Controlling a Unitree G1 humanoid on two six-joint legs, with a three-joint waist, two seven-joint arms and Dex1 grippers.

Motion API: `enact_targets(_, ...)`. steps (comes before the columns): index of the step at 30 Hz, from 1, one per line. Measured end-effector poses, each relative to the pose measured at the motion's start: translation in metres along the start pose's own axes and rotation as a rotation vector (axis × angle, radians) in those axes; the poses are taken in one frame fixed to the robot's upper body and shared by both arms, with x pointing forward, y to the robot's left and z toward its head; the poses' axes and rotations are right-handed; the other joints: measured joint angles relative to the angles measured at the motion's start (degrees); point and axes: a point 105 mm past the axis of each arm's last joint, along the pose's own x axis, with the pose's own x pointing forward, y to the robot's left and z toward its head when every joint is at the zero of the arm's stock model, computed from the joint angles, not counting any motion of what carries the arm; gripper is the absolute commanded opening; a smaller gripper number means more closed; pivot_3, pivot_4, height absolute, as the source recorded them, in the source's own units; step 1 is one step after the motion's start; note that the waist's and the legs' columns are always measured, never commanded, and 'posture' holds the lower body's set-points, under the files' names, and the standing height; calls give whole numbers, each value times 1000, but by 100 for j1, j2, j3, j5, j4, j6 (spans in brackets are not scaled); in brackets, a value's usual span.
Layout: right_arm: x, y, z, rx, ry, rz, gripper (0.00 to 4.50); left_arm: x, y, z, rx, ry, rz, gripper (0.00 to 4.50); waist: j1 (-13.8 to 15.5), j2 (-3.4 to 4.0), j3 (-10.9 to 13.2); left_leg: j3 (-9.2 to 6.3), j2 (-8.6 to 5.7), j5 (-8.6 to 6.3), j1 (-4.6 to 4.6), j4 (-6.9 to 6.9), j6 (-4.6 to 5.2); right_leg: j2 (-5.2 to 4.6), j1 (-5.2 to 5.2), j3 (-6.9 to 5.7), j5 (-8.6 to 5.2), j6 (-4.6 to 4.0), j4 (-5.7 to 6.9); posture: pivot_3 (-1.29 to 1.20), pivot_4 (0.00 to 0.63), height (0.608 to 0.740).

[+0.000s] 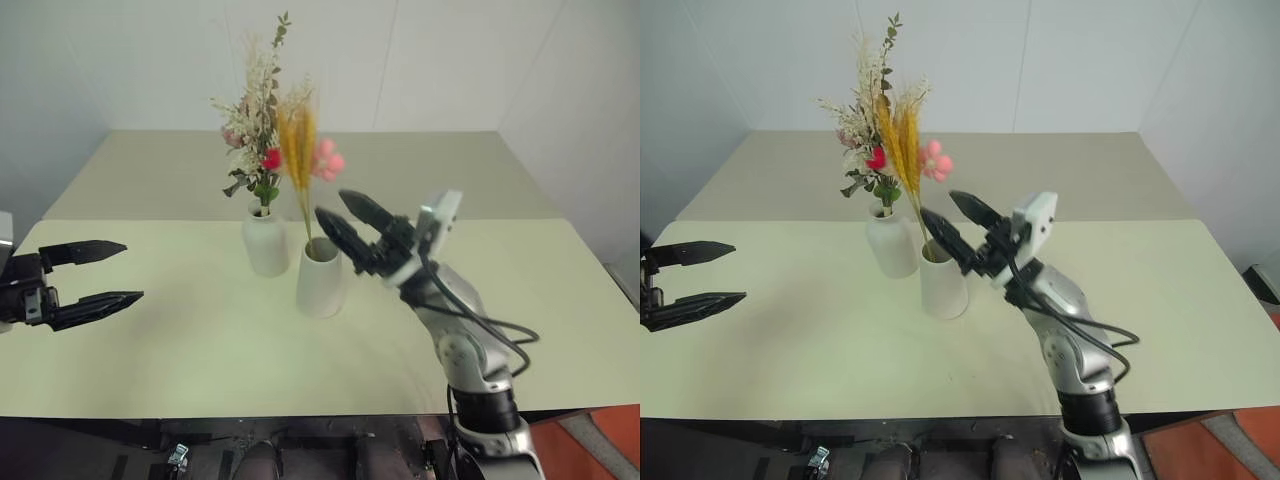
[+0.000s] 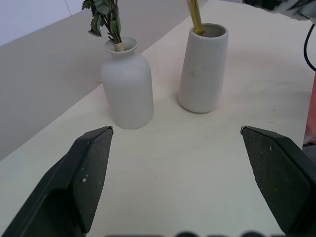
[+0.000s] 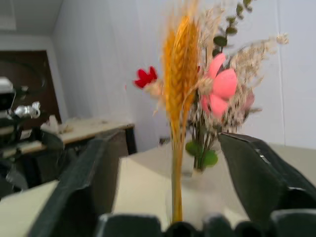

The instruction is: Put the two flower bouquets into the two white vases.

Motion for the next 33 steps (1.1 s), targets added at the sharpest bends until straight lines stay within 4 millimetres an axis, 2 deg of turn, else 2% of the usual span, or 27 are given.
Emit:
enact_targets(3, -32, -11, -13, -33, 112, -50, 4458, 0, 0, 0, 1, -2, 0, 4500, -7, 0, 0, 4, 0, 0, 7, 0, 0, 0, 3, 2, -6, -10, 1, 0, 150, 740)
enact_targets(6, -58, -24, -6, -108, 185, -74, 4458, 1, -1, 2, 3, -8, -4, 4500, -7, 1, 0, 5, 1, 0, 21, -3, 0, 0, 15, 2, -17, -28, 2, 0, 150, 740)
enact_targets(12, -116, -54, 35, -294, 387, -15, 4458, 3, 1, 5, 16, -23, -9, 4500, -4, 0, 0, 12, -2, 0, 24, -6, 0, -4, 22, 5, -21, -31, -6, 0, 150, 740)
enact_targets(16, -158, -92, 71, -390, 563, -108, 4458, 3, 2, 4, 10, -23, -6, 4500, -5, -2, 0, 21, 1, 0, 27, -7, 0, -3, 23, 7, -22, -32, -8, 0, 150, 740)
enact_targets(18, -174, -99, 82, -407, 618, -122, 4458, 4, 2, 3, 7, -20, -6, 4500, -11, -2, -1, 22, 3, 0, 28, -9, 0, -2, 22, 8, -23, -34, -7, 0, 150, 740)
enact_targets(21, -195, -103, 88, -414, 704, -118, 4458, 3, 0, -1, -7, -11, -5, 4500, -23, -2, -1, 30, 2, 0, 32, -11, 0, -3, 22, 15, -23, -33, -7, 0, 150, 740)
enact_targets(26, -203, -100, 97, -436, 733, -92, 4458, -3, -3, -4, -16, 13, -19, 4500, -35, -2, -1, 48, 5, 0, 46, -10, -1, -3, 26, 29, -23, -33, -6, 0, 150, 740)
enact_targets(33, -206, -98, 92, -443, 758, -86, 4458, -12, 2, -5, -11, 45, -9, 4500, -25, -2, -1, 69, 3, -1, 49, -11, -2, -6, 23, 47, -24, -32, -7, 0, 150, 740)
